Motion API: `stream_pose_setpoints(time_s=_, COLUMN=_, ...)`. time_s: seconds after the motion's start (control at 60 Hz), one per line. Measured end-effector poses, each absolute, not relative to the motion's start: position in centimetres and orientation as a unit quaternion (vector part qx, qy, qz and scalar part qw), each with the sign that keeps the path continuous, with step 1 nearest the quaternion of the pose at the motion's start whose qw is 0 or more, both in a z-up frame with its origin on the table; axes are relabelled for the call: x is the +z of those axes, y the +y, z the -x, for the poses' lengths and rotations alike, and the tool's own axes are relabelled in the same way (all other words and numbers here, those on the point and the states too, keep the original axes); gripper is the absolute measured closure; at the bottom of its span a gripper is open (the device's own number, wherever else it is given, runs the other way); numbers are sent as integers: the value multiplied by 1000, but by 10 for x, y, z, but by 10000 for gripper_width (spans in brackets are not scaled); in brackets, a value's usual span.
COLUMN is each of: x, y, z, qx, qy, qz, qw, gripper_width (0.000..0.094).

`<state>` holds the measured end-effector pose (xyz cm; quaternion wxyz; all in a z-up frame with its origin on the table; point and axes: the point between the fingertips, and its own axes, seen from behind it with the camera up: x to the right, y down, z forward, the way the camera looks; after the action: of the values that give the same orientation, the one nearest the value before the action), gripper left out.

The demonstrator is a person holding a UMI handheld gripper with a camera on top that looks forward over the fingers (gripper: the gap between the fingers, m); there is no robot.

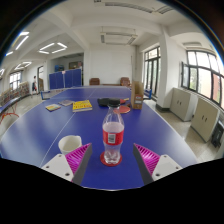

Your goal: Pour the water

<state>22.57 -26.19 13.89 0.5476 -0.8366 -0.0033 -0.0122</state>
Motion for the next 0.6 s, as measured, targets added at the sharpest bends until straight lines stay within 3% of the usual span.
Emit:
stream_pose_setpoints(time_s=0.183, x=188, y=-385, z=-205, qx=-26, qy=19, qz=845, qw=535, gripper_width=85)
stream_pose_setpoints(time_s=0.317, x=205, y=-487, z=-184, qx=-38, qy=21, qz=850, qw=526, gripper_width=89)
stream_pose_setpoints(time_s=0.6, x=232, y=-588, z=-155, qx=-54, qy=0, qz=847, qw=529, gripper_width=84)
